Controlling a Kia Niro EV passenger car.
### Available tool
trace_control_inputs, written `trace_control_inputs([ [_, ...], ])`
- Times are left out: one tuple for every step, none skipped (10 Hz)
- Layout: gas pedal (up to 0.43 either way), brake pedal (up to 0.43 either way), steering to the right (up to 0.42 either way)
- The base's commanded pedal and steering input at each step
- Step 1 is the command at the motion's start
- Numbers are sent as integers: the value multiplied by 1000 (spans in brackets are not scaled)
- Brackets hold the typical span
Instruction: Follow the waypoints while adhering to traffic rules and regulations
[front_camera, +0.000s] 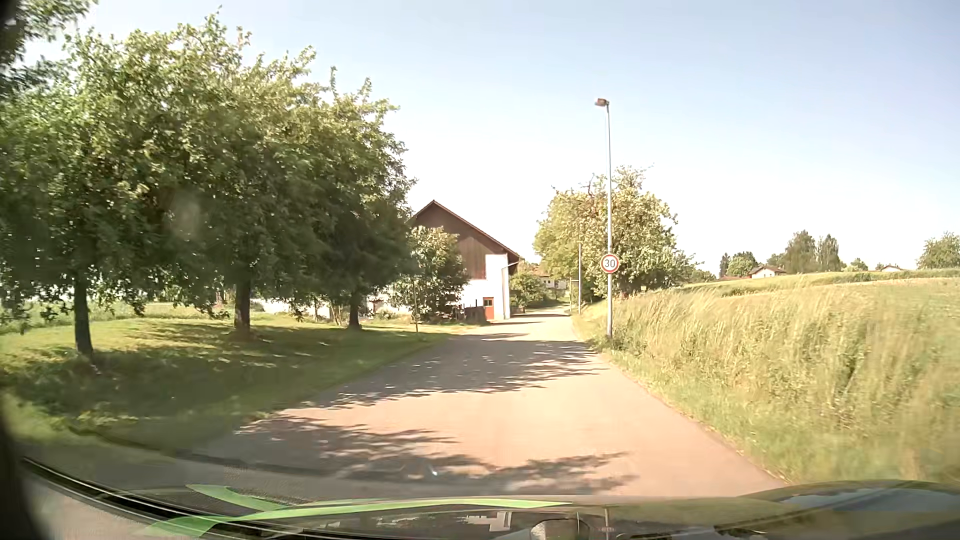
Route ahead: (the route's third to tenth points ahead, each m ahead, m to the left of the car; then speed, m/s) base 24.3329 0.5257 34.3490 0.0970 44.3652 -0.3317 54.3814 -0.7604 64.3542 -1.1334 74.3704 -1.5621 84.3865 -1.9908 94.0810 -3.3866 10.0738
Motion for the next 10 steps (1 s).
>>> trace_control_inputs([
  [130, 0, 5],
  [138, 0, 6],
  [138, 0, 6],
  [138, 0, 6],
  [138, 0, 6],
  [138, 0, 6],
  [138, 0, 6],
  [138, 0, 6],
  [138, 0, 6],
  [138, 0, 6],
])
